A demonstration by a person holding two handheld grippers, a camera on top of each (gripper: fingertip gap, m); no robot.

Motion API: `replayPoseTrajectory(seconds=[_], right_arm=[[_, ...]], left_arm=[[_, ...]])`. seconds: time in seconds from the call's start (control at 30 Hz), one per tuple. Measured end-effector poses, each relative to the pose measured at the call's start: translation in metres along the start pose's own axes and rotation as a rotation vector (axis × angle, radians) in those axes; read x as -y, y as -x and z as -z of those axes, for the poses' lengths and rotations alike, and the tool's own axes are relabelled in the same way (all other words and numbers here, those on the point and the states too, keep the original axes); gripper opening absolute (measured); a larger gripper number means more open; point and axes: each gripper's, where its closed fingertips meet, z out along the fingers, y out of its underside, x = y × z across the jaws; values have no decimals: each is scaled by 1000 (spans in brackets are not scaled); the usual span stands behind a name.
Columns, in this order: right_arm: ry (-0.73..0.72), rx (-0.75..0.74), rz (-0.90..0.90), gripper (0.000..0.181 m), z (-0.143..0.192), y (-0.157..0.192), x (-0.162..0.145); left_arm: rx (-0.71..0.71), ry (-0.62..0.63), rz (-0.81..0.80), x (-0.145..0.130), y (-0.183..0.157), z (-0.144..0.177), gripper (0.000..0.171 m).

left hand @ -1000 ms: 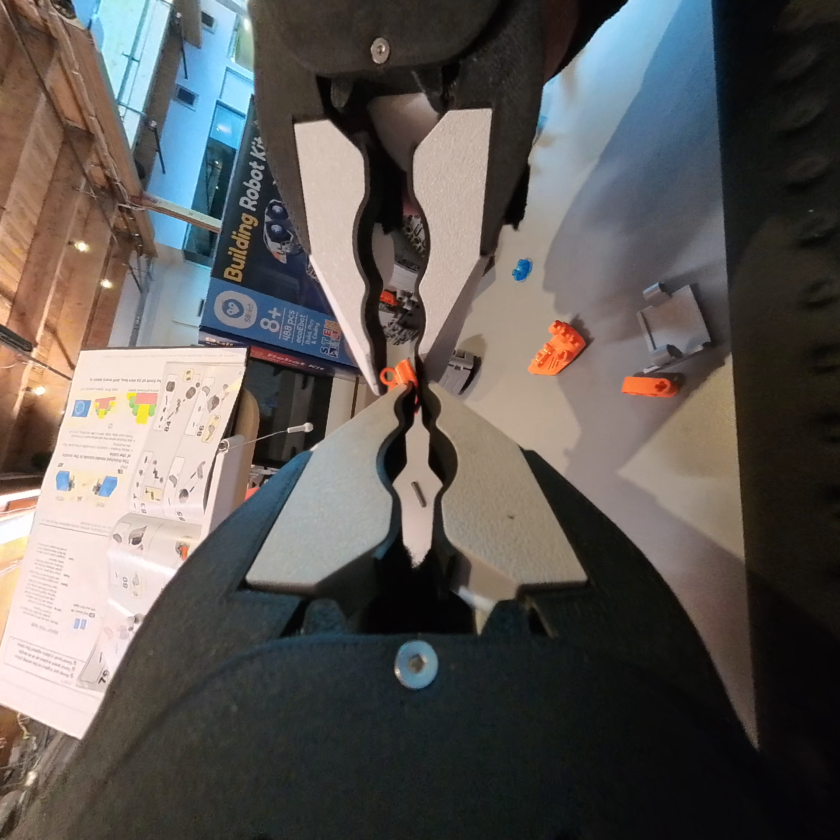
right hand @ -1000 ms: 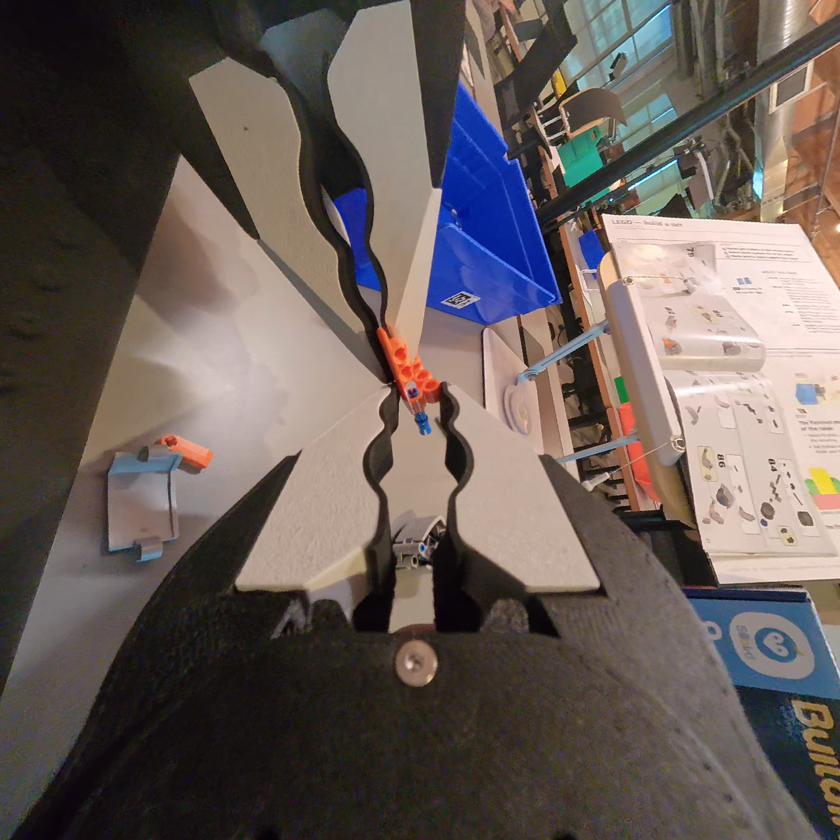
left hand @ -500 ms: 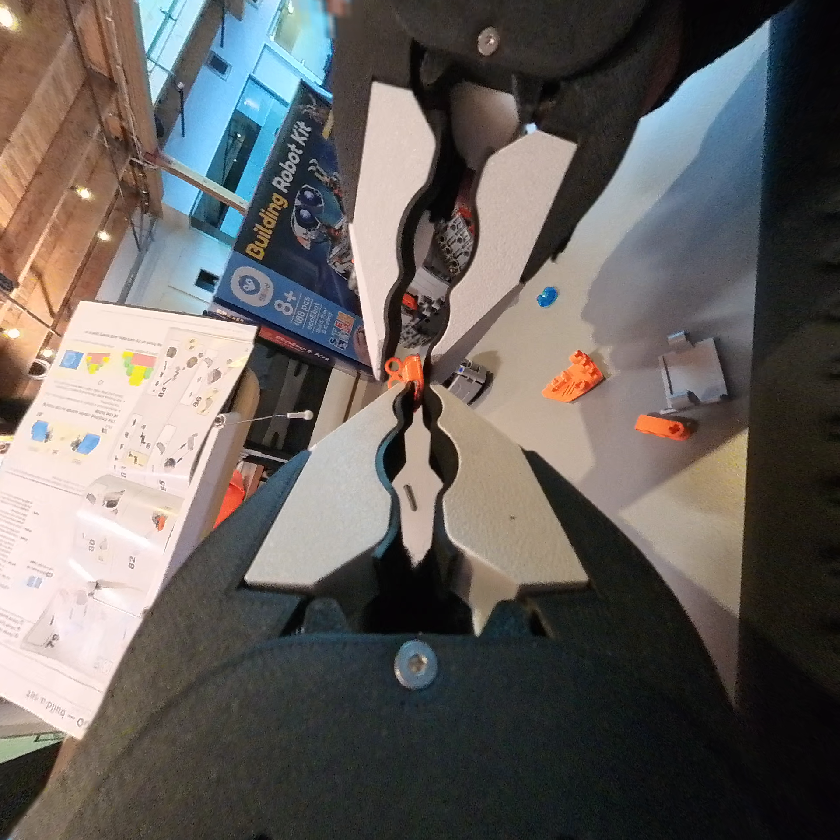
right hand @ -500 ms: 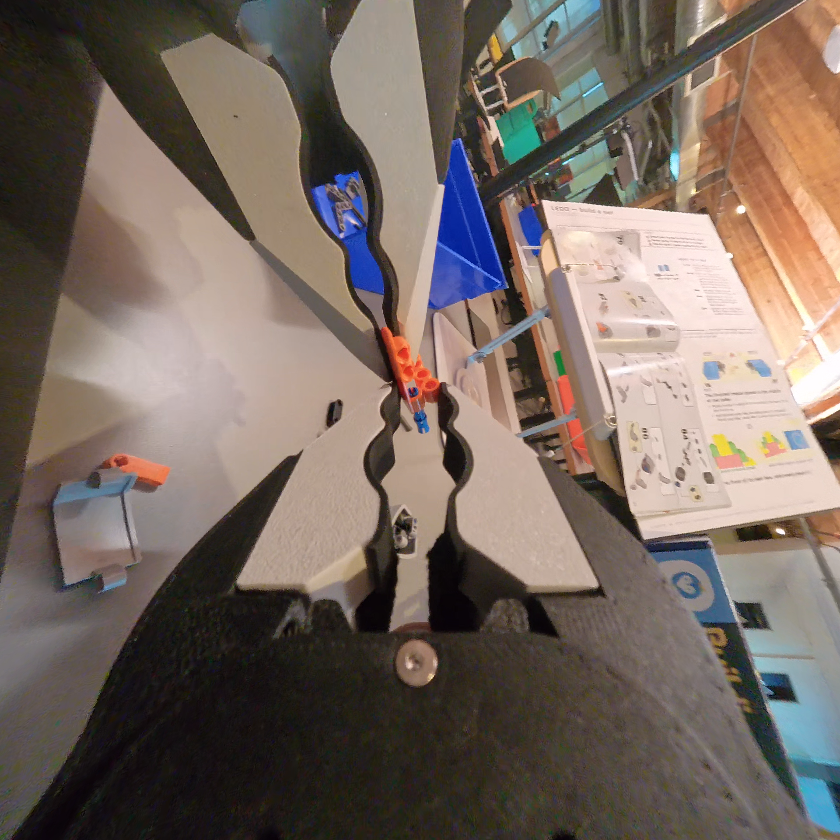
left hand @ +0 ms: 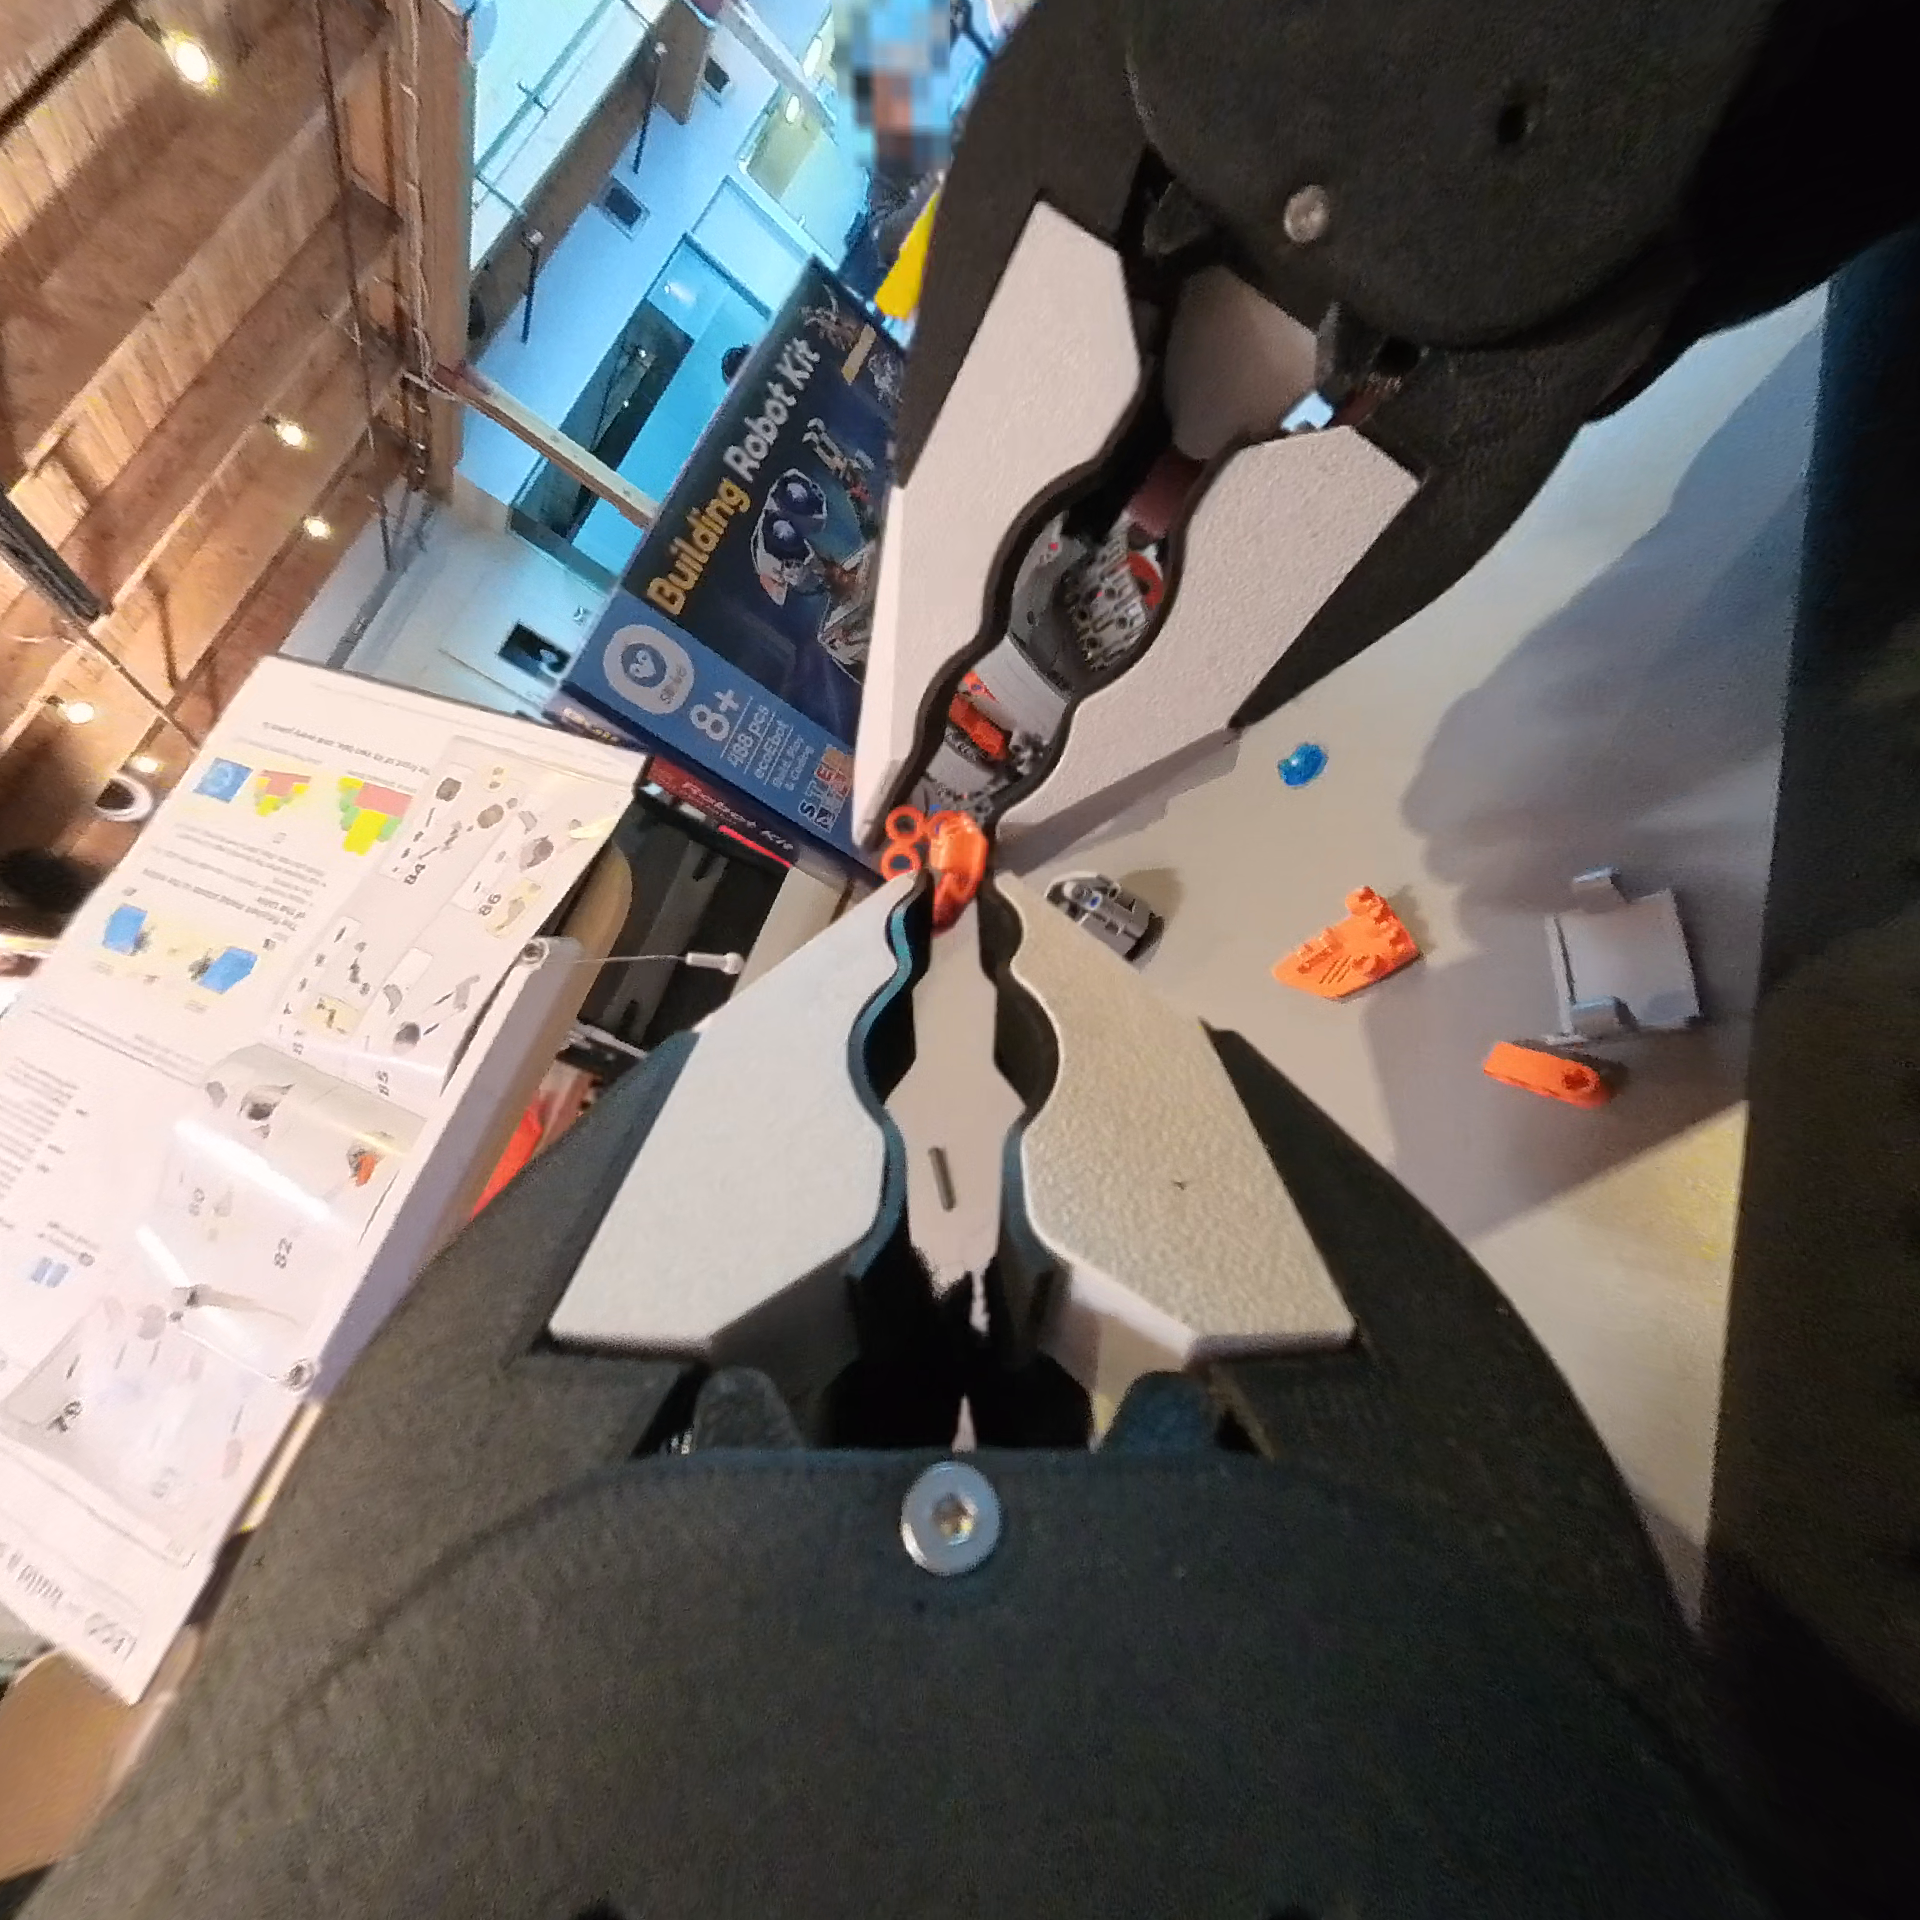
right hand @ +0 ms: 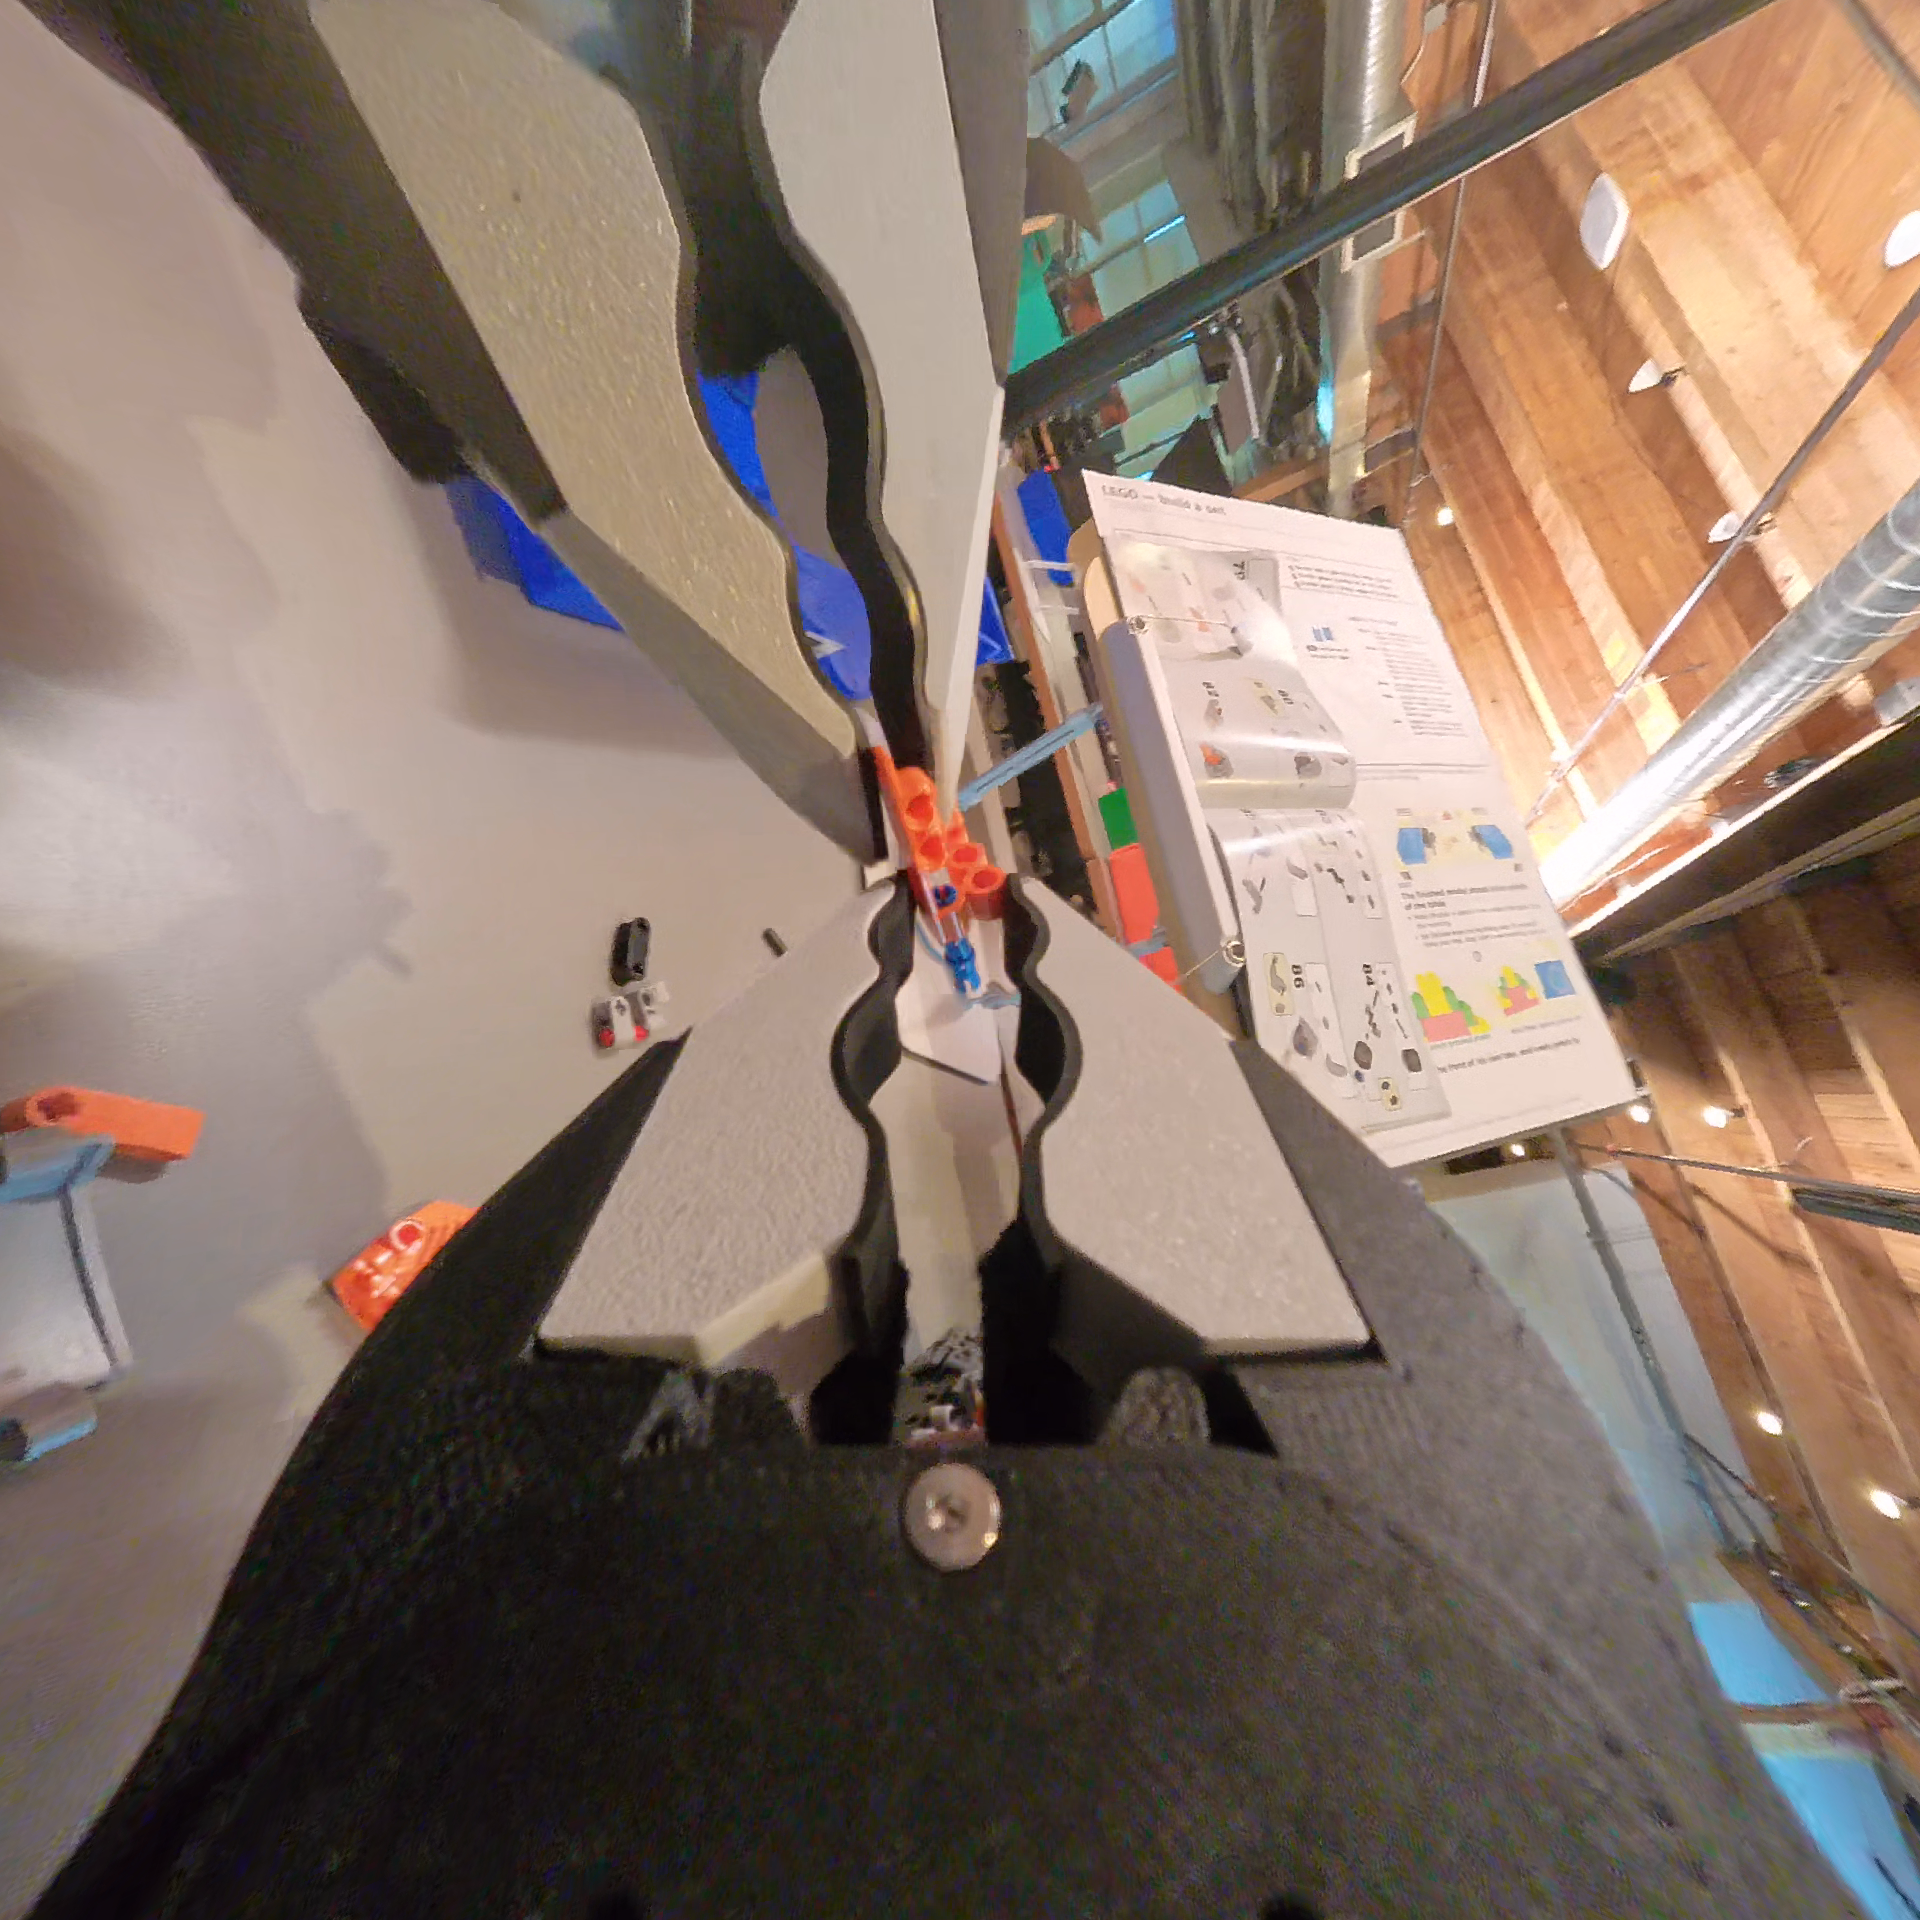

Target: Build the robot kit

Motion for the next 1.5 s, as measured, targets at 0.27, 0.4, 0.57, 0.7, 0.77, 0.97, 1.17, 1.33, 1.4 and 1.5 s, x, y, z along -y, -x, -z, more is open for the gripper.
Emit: replayPoseTrajectory(seconds=[0.27,0.4,0.57,0.7,0.77,0.97,1.17,1.33,1.4,1.5], right_arm=[[-42,-23,-48,14,4,-14,-8],[-68,-65,75,15,6,-12,3],[-50,-111,224,14,7,-7,9],[-57,-139,273,14,8,-7,14],[-57,-144,287,15,8,-6,14],[-107,-101,140,25,9,-10,13],[-170,26,-74,28,12,-10,10],[-194,98,-121,27,13,-2,11],[-209,100,-156,27,14,-5,11],[-203,103,-178,29,12,-7,7]], left_arm=[[-147,-168,405,7,14,12,21],[-312,-256,736,5,23,13,22],[-503,-276,985,5,11,8,20],[-556,-267,1010,7,5,6,11],[-548,-260,1000,6,5,6,8],[-320,-225,721,3,16,6,5],[-61,-148,287,4,19,6,4],[-46,-118,232,3,16,3,4],[-46,-110,241,1,17,3,5],[-59,-118,272,1,16,3,4]])
